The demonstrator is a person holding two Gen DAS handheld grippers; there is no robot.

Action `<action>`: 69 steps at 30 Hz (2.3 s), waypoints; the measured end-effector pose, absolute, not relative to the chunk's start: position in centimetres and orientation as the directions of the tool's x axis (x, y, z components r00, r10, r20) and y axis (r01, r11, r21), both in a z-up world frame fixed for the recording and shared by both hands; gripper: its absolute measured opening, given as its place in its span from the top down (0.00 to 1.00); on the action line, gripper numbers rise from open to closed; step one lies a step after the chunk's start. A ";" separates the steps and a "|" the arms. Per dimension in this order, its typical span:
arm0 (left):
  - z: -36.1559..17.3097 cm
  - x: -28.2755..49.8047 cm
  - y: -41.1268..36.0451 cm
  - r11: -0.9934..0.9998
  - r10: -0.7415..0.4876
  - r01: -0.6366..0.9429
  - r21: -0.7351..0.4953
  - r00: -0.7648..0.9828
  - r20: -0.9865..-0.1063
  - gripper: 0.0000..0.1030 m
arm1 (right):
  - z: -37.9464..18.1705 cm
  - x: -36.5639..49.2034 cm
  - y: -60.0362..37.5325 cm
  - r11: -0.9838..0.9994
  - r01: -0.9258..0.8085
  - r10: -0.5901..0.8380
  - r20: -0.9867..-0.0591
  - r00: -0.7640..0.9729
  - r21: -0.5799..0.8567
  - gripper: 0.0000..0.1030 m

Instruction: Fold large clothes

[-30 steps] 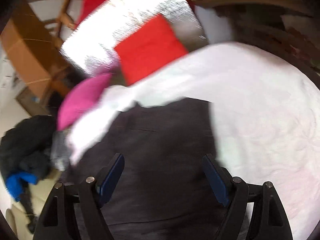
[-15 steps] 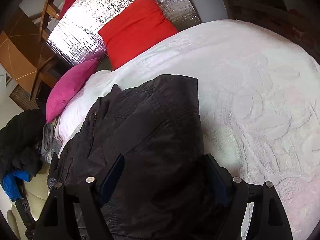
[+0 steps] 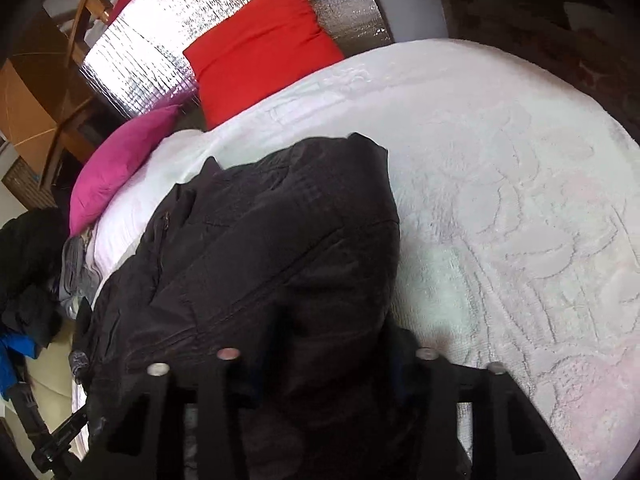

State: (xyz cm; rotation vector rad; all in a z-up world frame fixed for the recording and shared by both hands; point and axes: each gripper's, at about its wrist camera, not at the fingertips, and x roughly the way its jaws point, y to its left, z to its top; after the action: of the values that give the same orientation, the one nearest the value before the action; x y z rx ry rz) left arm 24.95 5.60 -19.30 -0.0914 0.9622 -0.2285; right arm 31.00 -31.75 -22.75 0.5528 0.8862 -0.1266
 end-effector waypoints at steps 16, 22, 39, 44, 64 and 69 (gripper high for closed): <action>-16.5 34.3 6.4 0.995 0.053 0.031 0.096 0.652 -0.757 0.99 | -22.4 31.4 -31.2 0.862 0.339 0.100 -0.783 0.614 0.376 0.57; -16.9 33.4 7.6 0.991 -0.129 0.083 -0.100 0.540 -0.832 0.48 | -22.4 32.1 -30.5 0.874 0.316 0.121 -0.795 0.595 0.370 0.33; -20.0 30.7 9.4 0.966 -0.238 0.003 -0.260 0.414 -0.878 0.29 | -22.6 31.7 -30.8 0.839 0.357 0.114 -0.774 0.623 0.411 0.33; -18.1 28.9 8.6 0.987 -0.161 0.057 -0.152 0.465 -0.871 0.40 | -22.9 31.9 -30.5 0.849 0.362 0.093 -0.784 0.613 0.384 0.33; -20.3 29.2 11.3 0.927 -0.327 -0.036 -0.374 0.413 -0.850 0.46 | -23.2 32.2 -30.7 0.847 0.375 0.086 -0.794 0.602 0.376 0.34; -19.9 29.7 11.5 0.903 -0.357 -0.056 -0.426 0.453 -0.817 0.58 | -23.2 32.0 -31.0 0.843 0.377 0.091 -0.791 0.604 0.385 0.38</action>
State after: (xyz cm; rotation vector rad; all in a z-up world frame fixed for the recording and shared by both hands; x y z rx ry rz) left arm 29.73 11.46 -19.89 -0.4259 1.0930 -0.1928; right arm 31.99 -30.96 -23.20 0.5630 0.9186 -0.1756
